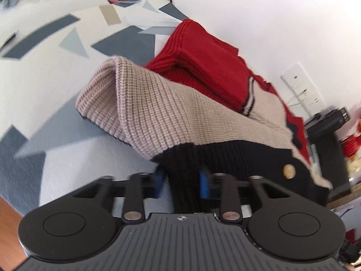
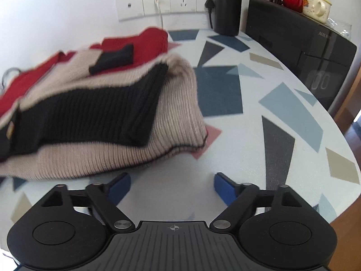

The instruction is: Fold clothes

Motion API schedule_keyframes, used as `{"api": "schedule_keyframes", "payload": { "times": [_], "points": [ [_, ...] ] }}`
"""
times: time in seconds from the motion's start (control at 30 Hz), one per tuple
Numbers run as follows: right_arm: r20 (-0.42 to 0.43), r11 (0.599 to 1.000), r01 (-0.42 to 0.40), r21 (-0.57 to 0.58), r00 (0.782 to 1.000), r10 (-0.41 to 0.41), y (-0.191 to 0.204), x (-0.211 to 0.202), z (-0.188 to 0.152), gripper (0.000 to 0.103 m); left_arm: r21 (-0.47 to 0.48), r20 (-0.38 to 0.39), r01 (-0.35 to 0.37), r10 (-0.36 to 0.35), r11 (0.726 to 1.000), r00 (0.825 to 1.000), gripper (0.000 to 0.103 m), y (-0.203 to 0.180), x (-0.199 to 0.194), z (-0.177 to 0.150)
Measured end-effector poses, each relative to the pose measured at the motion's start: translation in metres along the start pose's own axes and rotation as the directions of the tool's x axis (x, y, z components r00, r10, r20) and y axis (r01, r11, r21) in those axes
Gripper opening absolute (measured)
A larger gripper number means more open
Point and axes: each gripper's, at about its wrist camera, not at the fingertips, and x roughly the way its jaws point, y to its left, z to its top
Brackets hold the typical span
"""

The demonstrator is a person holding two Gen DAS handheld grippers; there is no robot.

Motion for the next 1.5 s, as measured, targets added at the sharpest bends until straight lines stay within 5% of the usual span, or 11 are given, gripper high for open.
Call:
{"api": "schedule_keyframes", "payload": {
  "times": [0.2, 0.37, 0.47, 0.5, 0.6, 0.73, 0.83, 1.03, 1.13, 1.2, 1.5],
  "points": [
    [0.087, 0.978, -0.139, 0.155, 0.988, 0.127, -0.017, -0.011, 0.028, 0.064, 0.111, -0.017, -0.007, 0.009, 0.994, 1.0, 0.019, -0.014, -0.001, -0.006],
    [0.15, 0.985, -0.051, 0.167, 0.988, 0.026, -0.011, -0.021, 0.034, 0.06, 0.016, -0.044, 0.021, -0.02, 1.0, 0.999, 0.032, -0.004, 0.006, -0.004],
    [0.2, 0.984, -0.011, 0.177, 0.979, -0.025, -0.01, -0.028, 0.039, 0.075, -0.021, -0.034, 0.069, -0.07, 0.997, 0.997, 0.047, 0.002, 0.007, -0.006],
    [0.215, 0.985, -0.026, 0.173, 0.976, -0.012, -0.011, -0.028, 0.041, 0.091, -0.025, -0.029, 0.092, -0.093, 0.995, 0.995, 0.053, 0.002, 0.007, -0.007],
    [0.206, 0.986, -0.062, 0.155, 0.978, 0.03, -0.008, -0.022, 0.044, 0.085, -0.011, -0.016, 0.1, -0.1, 0.995, 0.995, 0.062, -0.002, 0.01, -0.007],
    [0.166, 0.986, -0.107, 0.129, 0.982, 0.085, 0.001, -0.01, 0.048, 0.056, 0.04, -0.015, 0.065, -0.064, 0.997, 0.998, 0.023, -0.012, 0.013, -0.007],
    [0.134, 0.984, -0.141, 0.11, 0.983, 0.126, 0.007, -0.001, 0.051, 0.038, 0.084, 0.006, 0.053, -0.053, 0.995, 0.999, 0.015, -0.017, 0.005, -0.01],
    [0.068, 0.981, -0.175, 0.084, 0.983, 0.169, 0.015, 0.018, 0.054, 0.037, 0.179, 0.078, 0.059, -0.074, 0.982, 0.994, 0.014, -0.026, -0.018, -0.002],
    [0.041, 0.983, -0.164, 0.081, 0.986, 0.161, 0.014, 0.025, 0.053, 0.009, 0.155, 0.143, 0.081, -0.103, 0.985, 0.984, 0.014, -0.029, -0.033, 0.01],
    [0.1, 0.976, -0.188, 0.11, 0.979, 0.178, 0.008, 0.009, 0.056, 0.009, 0.138, 0.196, 0.109, -0.135, 0.984, 0.971, 0.014, -0.034, -0.045, 0.016],
    [0.33, 0.921, -0.371, 0.117, 0.889, 0.317, -0.023, -0.068, 0.1, 0.009, 0.188, 0.333, 0.111, -0.17, 0.976, 0.928, 0.013, -0.074, -0.079, 0.056]
  ]
}}
